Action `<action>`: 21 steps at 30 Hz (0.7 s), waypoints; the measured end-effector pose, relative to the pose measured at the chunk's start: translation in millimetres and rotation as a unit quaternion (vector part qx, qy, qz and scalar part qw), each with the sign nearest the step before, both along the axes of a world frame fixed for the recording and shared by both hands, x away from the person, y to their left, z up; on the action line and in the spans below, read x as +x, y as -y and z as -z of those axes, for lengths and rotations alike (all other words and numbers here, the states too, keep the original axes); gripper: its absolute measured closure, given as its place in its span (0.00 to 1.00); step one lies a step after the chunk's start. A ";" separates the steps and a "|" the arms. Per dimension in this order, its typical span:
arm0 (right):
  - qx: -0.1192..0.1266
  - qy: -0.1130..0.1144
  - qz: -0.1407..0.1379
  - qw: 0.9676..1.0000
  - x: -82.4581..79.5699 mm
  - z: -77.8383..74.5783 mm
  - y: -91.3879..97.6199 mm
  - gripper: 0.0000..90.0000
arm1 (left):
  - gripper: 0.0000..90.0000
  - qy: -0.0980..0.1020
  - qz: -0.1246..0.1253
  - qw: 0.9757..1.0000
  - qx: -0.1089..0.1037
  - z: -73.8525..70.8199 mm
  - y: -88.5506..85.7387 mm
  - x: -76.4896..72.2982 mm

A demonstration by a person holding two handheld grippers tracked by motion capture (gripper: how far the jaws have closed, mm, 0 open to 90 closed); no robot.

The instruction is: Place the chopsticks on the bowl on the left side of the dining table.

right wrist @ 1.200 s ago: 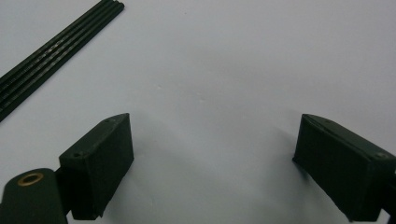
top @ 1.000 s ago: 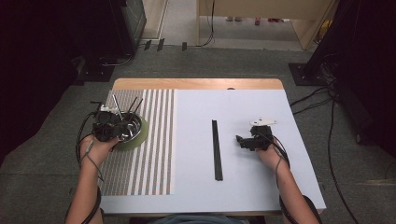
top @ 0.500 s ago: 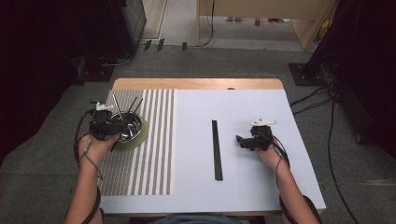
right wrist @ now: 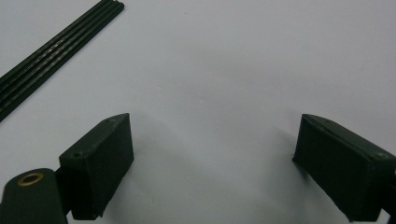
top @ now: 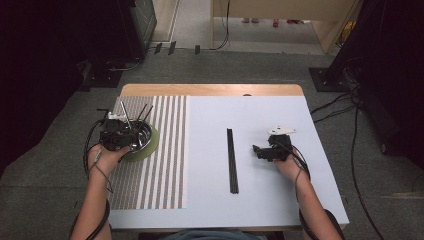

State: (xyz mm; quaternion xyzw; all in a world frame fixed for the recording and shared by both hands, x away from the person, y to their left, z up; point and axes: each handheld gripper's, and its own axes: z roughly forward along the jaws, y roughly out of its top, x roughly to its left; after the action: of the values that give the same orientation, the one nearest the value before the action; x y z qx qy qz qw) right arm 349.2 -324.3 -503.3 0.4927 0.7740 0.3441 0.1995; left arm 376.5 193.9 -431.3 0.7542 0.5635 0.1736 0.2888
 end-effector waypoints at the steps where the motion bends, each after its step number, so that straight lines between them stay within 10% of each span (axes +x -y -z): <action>1: 0.000 0.000 0.000 1.000 0.0 0.0 0.0 0.12 | 0.74 -0.001 0.000 1.000 -0.005 0.0 0.1 0.2; 21: 0.000 0.000 0.000 1.000 0.0 0.0 0.0 0.12 | 0.90 -0.015 0.043 0.999 0.015 0.8 -0.8 -2.4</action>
State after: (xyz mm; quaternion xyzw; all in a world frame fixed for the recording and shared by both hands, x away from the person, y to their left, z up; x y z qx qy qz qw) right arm 349.2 -324.4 -503.3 0.4927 0.7739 0.3443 0.1995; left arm 374.1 194.7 -432.1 0.7846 0.5322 0.1585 0.2758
